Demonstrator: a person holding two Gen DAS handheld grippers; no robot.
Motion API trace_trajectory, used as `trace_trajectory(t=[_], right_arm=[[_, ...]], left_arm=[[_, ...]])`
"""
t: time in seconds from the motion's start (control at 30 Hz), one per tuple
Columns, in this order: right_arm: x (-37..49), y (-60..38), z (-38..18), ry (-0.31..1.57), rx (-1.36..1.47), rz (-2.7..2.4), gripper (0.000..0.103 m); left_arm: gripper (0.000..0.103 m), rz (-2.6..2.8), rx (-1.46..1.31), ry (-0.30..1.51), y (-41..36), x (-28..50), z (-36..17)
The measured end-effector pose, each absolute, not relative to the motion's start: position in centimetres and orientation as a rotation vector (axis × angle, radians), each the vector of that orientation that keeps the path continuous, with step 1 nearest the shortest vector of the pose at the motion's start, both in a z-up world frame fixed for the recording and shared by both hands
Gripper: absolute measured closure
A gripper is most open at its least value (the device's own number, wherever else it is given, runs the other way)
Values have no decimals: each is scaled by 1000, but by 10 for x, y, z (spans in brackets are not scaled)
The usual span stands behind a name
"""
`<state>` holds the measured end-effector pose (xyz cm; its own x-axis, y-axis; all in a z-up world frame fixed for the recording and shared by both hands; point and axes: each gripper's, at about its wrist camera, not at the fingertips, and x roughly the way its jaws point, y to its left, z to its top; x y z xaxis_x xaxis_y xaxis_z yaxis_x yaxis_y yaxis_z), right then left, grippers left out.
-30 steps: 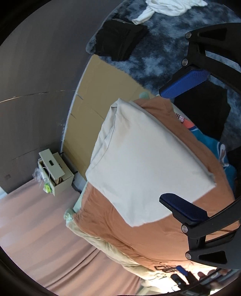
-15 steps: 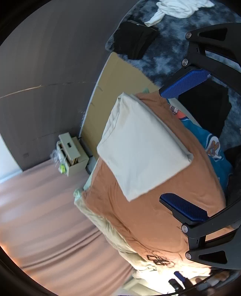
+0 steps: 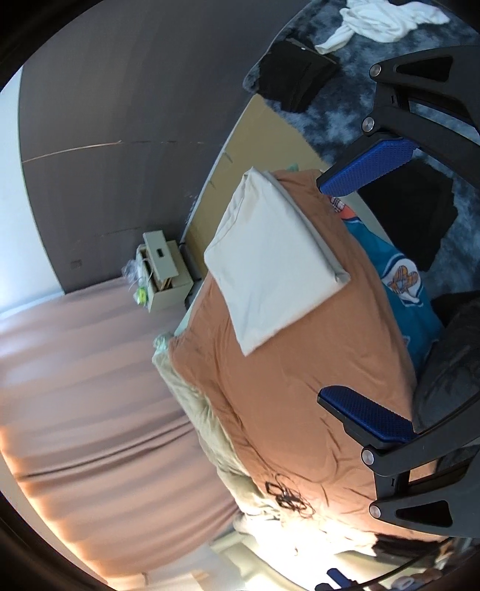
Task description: Fold large clothes
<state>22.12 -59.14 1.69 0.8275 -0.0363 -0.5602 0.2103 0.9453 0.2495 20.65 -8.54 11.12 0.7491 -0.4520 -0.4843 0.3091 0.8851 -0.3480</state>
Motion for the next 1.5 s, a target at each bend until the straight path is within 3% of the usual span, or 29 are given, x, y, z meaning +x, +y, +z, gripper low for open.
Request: trace_trajectory(t=[0.3, 0.77, 1.5], right_arm=[[166, -546, 27, 519, 240, -89, 0], [104, -488, 5, 484, 179, 8, 0], [76, -454, -48, 551, 188, 68, 0]], left_arm=[[1, -351, -197, 468, -60, 146, 117], [1, -274, -177, 410, -31, 78, 68], [1, -209, -147, 323, -25, 1, 47]])
